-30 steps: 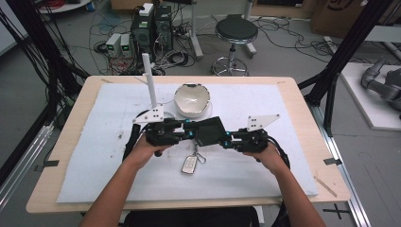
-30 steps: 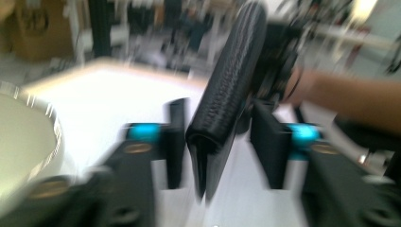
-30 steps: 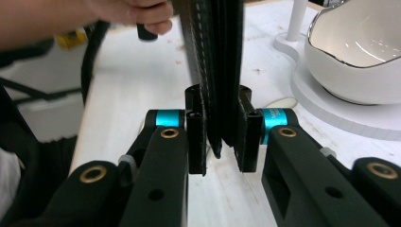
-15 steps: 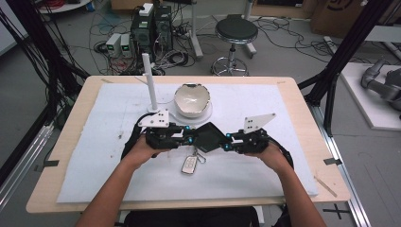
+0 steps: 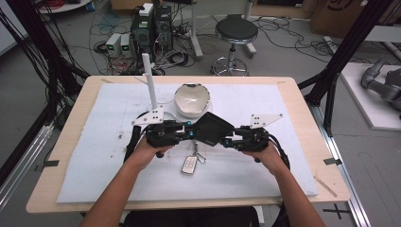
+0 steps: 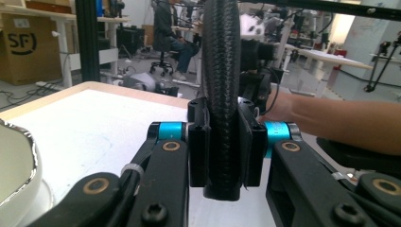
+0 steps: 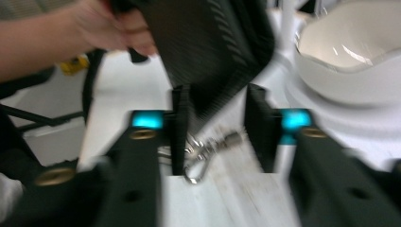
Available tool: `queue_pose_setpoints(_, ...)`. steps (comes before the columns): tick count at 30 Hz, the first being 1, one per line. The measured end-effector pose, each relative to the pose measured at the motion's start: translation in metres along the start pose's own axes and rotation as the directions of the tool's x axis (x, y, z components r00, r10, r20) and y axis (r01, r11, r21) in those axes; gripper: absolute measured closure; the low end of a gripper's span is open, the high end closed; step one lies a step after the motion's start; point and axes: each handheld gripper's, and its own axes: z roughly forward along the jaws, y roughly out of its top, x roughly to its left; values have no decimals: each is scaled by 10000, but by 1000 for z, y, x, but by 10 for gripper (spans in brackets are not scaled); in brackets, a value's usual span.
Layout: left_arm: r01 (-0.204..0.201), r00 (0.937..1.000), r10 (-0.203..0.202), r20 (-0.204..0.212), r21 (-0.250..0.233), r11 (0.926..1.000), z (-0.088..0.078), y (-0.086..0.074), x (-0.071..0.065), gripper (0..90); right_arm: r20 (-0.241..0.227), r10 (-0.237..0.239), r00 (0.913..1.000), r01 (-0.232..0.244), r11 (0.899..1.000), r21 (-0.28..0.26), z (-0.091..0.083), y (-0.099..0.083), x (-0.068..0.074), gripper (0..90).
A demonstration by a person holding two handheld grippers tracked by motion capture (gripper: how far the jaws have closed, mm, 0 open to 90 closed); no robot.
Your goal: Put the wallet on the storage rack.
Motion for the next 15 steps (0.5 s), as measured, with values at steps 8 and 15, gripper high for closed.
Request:
queue_pose_setpoints(8, 108, 9987, -44, -502, 1295, 9915, 3, -4, 3, 542, -72, -420, 9991, 422, 9986, 315, -3, 0, 1, 810)
queue_pose_setpoints(15, -191, 9988, 259, -415, 1574, 9873, 2, 0, 3, 615, -56, -713, 9974, 715, 9921, 1032, 1, 3, 3, 809)
